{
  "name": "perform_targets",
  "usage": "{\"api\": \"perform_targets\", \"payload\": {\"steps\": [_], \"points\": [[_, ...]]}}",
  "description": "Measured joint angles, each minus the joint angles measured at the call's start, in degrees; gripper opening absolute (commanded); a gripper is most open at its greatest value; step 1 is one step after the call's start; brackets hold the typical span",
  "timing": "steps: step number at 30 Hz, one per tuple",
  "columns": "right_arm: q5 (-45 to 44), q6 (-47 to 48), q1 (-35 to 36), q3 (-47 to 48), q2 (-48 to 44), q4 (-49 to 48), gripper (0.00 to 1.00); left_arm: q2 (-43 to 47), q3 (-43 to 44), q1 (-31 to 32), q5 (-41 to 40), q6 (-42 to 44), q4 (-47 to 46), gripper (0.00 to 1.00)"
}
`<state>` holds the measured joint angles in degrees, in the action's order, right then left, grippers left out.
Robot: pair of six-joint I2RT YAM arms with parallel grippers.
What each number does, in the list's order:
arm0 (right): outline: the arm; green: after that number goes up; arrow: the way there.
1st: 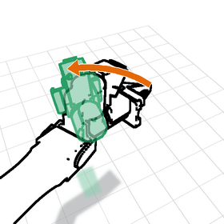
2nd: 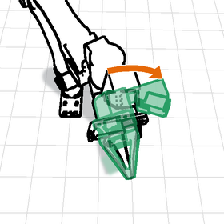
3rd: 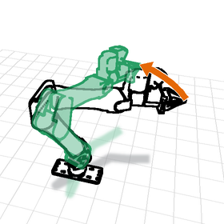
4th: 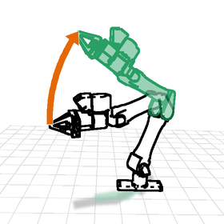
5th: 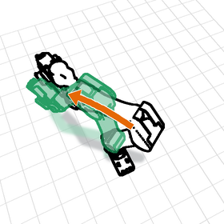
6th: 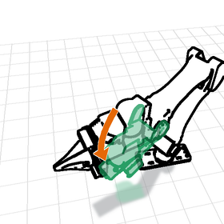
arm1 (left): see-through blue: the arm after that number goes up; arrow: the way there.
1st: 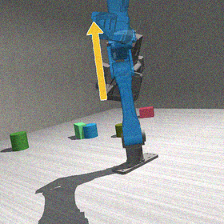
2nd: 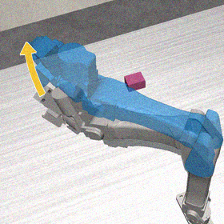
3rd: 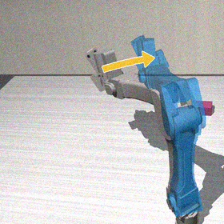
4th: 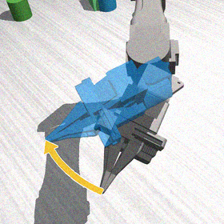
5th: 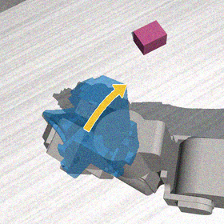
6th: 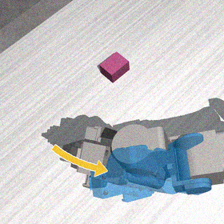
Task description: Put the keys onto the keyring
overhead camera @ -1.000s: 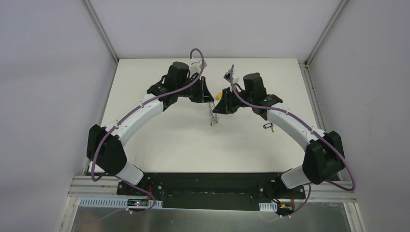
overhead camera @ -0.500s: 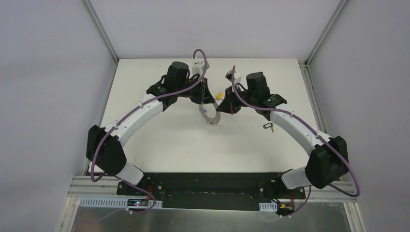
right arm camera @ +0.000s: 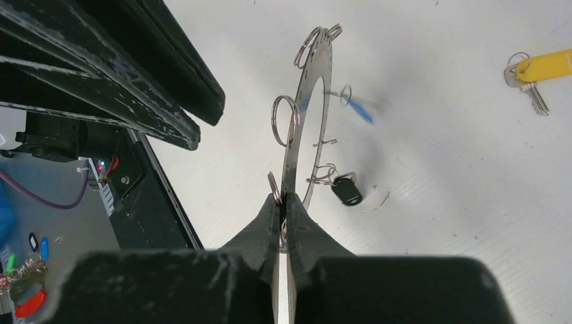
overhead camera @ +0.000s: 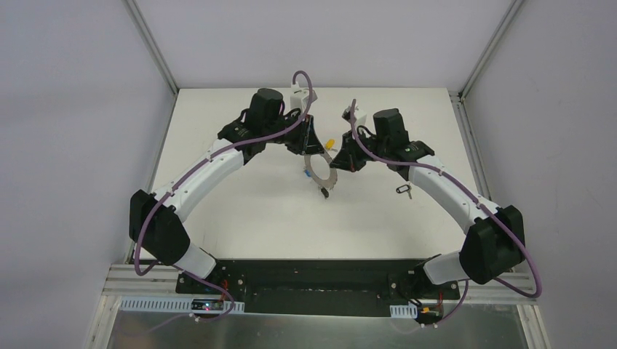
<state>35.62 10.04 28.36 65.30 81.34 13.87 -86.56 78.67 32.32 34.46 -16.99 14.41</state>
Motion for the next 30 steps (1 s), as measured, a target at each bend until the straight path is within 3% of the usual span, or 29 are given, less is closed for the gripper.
{"api": "perform_targets", "payload": {"steps": [9, 16, 30], "points": [[2.7, 1.2, -0.3, -0.4, -0.7, 0.3, 0.00, 0.0, 1.4, 0.0, -0.7, 8.1, 2.3, 0.29], [4.4, 1.6, -0.5, -0.5, -1.4, 0.5, 0.00, -0.1, 1.9, 0.0, -1.1, 13.1, 5.2, 0.29], [5.4, 1.6, -0.8, -0.5, -1.6, 0.6, 0.00, -3.5, 2.4, 0.0, -0.3, 13.0, 6.1, 0.26]]}}
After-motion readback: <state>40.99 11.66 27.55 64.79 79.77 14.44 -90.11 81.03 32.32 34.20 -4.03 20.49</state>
